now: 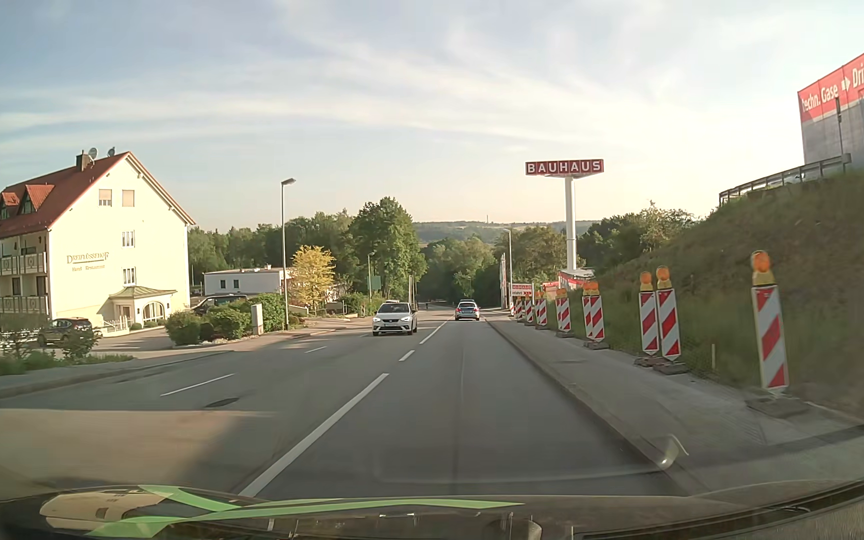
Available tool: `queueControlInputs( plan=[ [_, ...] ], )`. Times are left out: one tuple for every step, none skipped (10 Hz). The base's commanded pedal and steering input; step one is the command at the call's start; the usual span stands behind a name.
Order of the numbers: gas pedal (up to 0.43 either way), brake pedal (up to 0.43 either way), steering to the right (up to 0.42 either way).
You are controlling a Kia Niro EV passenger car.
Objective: Follow the waypoints while adhering to traffic rules and regulations
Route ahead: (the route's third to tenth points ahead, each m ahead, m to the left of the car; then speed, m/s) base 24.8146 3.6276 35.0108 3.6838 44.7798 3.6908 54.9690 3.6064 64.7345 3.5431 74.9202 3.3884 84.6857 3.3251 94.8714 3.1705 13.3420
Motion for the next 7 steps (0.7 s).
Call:
queueControlInputs(
  plan=[
    [0.000,0.165,-0.004],
    [0.000,0.177,-0.004],
    [0.000,0.189,-0.004],
    [0.000,0.195,-0.003],
    [0.000,0.201,-0.002],
    [0.000,0.201,-0.002],
    [0.000,0.201,-0.002]
  ],
)
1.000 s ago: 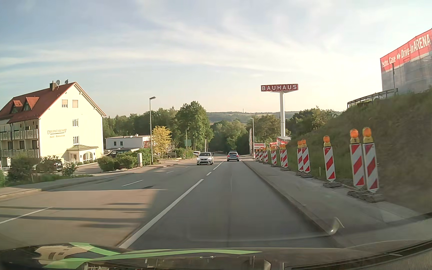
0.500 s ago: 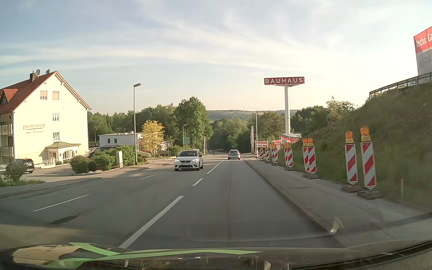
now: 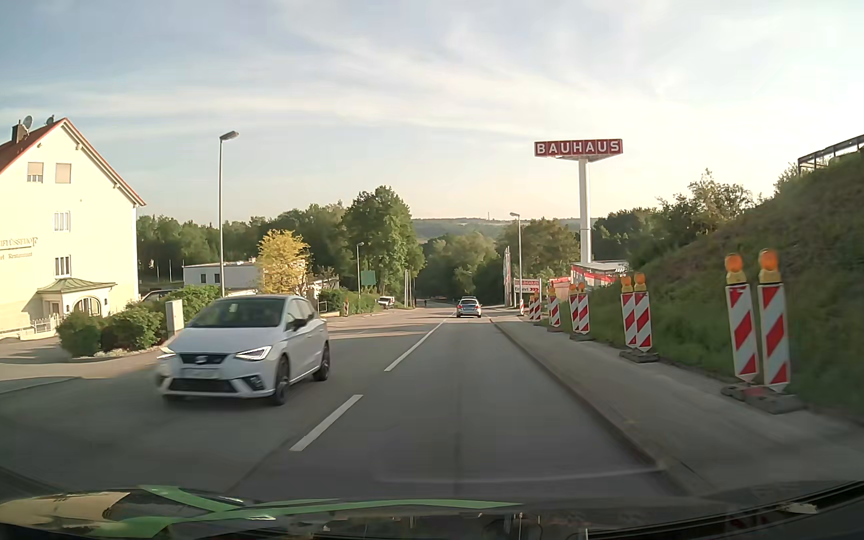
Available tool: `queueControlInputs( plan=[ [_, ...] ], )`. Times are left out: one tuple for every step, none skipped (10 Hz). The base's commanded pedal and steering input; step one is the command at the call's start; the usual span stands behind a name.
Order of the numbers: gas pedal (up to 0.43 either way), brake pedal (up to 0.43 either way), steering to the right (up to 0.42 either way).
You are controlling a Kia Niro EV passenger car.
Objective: Follow the waypoints while adhering to traffic rules and regulations
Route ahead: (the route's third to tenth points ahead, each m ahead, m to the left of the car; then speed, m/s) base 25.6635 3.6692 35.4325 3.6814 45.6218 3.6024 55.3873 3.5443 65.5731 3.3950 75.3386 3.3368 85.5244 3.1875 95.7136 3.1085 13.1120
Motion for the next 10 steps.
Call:
queueControlInputs(
  plan=[
    [0.000,0.201,-0.002],
    [0.000,0.207,-0.002],
    [0.000,0.213,-0.002],
    [0.000,0.226,-0.002],
    [0.000,0.238,-0.002],
    [0.000,0.238,-0.002],
    [0.000,0.238,-0.002],
    [0.000,0.238,-0.002],
    [0.000,0.220,-0.002],
    [0.000,0.201,-0.002]
  ],
)
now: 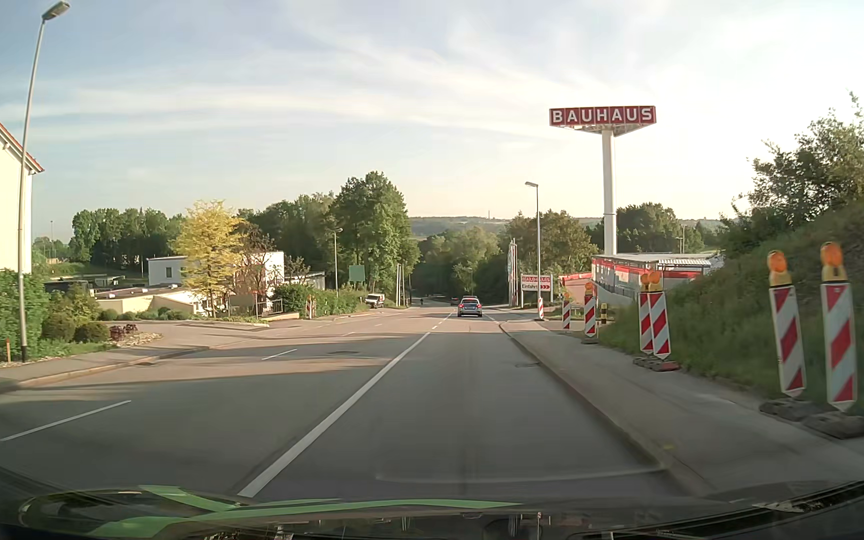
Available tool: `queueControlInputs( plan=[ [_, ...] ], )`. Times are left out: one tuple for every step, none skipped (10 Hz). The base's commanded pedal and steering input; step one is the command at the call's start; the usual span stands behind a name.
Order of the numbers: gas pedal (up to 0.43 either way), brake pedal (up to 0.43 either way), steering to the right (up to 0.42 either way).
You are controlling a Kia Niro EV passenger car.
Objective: Follow the waypoints while adhering to traffic rules and regulations
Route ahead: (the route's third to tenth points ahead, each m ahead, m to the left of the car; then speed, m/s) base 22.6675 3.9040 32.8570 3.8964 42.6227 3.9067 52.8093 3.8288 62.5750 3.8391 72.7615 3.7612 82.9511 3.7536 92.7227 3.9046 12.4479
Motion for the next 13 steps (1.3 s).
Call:
queueControlInputs(
  plan=[
    [0.000,0.177,-0.002],
    [0.000,0.165,-0.002],
    [0.000,0.159,-0.002],
    [0.000,0.152,-0.002],
    [0.000,0.159,-0.002],
    [0.000,0.165,-0.002],
    [0.000,0.171,-0.002],
    [0.000,0.171,-0.002],
    [0.000,0.177,-0.002],
    [0.000,0.177,-0.002],
    [0.000,0.177,-0.002],
    [0.000,0.177,-0.002],
    [0.000,0.171,0.000]
  ],
)
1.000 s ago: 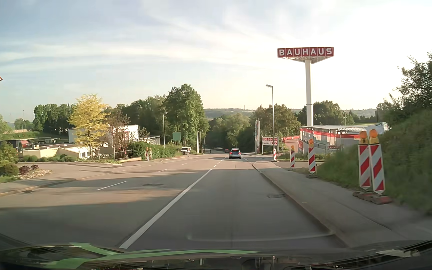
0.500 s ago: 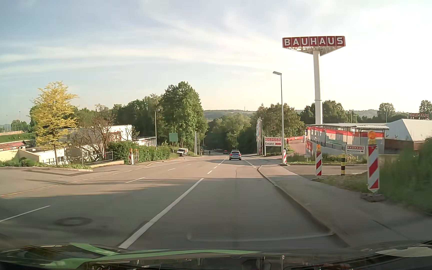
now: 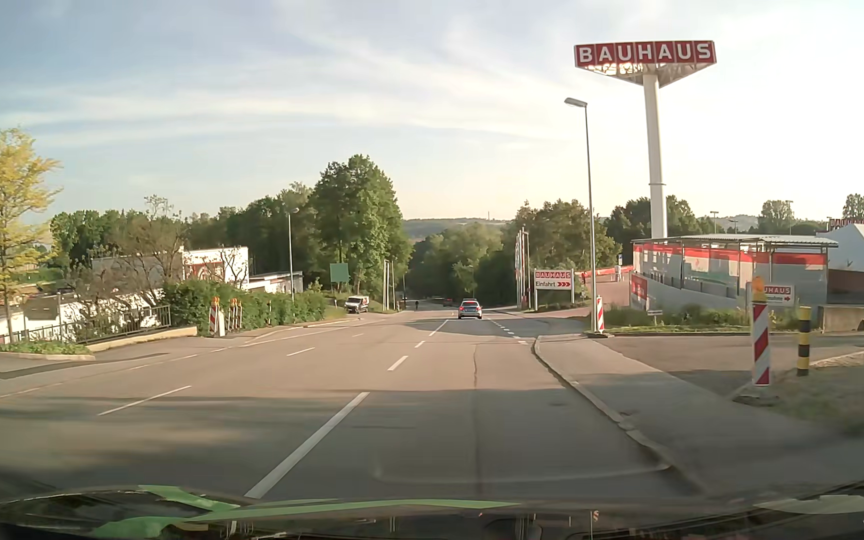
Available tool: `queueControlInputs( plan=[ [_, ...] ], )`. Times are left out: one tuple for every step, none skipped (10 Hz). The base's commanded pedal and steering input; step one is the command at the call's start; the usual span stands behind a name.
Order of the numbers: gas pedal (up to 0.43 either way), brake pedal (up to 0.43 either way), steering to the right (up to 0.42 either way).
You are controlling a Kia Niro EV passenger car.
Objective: Follow the waypoints while adhering to traffic rules and regulations
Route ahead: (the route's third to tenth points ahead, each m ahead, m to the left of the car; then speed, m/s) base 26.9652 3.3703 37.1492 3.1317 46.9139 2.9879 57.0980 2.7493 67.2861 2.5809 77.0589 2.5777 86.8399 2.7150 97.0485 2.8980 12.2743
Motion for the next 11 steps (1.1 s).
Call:
queueControlInputs(
  plan=[
    [0.000,0.171,0.000],
    [0.000,0.159,0.000],
    [0.000,0.159,-0.001],
    [0.000,0.159,-0.001],
    [0.000,0.165,-0.001],
    [0.000,0.165,-0.001],
    [0.000,0.171,-0.001],
    [0.000,0.171,-0.002],
    [0.000,0.171,-0.002],
    [0.000,0.171,-0.003],
    [0.000,0.171,-0.003]
  ],
)
